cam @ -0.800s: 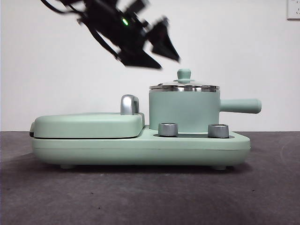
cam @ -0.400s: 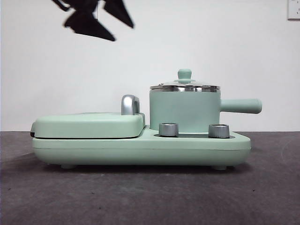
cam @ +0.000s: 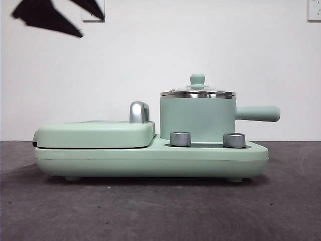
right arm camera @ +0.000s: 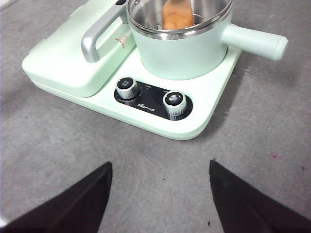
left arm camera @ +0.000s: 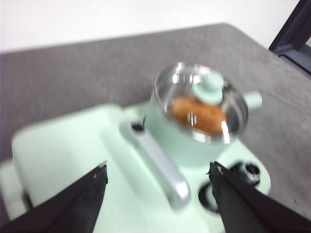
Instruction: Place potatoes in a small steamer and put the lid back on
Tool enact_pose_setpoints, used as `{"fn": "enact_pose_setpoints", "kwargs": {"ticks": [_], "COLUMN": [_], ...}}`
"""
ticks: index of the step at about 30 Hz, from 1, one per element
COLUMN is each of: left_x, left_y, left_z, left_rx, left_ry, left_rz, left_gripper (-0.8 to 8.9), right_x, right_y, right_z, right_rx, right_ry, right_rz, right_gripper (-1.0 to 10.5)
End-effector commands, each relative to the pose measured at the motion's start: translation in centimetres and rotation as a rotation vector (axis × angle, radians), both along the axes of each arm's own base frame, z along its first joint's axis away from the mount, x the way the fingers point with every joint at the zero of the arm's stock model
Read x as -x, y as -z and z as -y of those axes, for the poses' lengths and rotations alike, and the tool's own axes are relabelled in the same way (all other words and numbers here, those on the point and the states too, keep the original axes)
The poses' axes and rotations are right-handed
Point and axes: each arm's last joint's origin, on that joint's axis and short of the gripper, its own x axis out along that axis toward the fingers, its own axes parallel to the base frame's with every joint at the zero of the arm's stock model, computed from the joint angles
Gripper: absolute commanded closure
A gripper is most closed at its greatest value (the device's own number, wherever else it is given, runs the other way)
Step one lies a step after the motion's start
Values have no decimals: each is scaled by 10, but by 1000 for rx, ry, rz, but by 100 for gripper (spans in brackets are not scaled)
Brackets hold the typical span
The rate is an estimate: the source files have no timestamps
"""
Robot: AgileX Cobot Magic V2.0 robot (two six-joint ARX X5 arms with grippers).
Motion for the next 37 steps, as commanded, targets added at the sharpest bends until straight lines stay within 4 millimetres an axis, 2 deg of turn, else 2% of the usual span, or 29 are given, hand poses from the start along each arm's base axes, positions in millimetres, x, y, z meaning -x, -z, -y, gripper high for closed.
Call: {"fn": "enact_pose_setpoints", "kwargs": {"ticks": [1, 6, 12, 18, 24, 25, 26, 27, 28, 37], "left_x": [17, 53, 89, 114, 129, 130, 132, 133, 134, 139], "left_y": [14, 39, 55, 60, 58, 57, 56, 55, 54, 53], "left_z": [-7, -21, -31, -40, -44, -44, -45, -45, -46, -47], "left_rx": [36, 93, 161, 138, 140, 144, 147, 154, 151, 156], "left_ry": [-29, -74, -120, -173, -169, -168, -165, -167, -163, -160], "left_rz": [-44, -96, -135, -175, -167, -158, -147, -142, -125, -107], "left_gripper": [470, 472, 475, 475, 476, 513, 704, 802, 811, 807], "right_x": [0, 0, 0, 0, 1, 2, 1, 1, 1, 0], "right_y": [-1, -1, -1, -1, -1, -1, -2, -2, -3, -5], "right_z": [-1, -1, -1, -1, 0, 0, -1, -1, -1, -1], "right_rx": [-20, -21, -20, -20, -19, -20, -21, -15, -15, -25], "right_ry": [-18, -21, -21, -21, -18, -18, -18, -23, -27, -31], "right_rz": [-3, -3, -2, -3, 0, -1, 1, 12, 27, 36], "right_gripper": [640, 640, 640, 639, 639, 657, 810, 976, 910, 930]}}
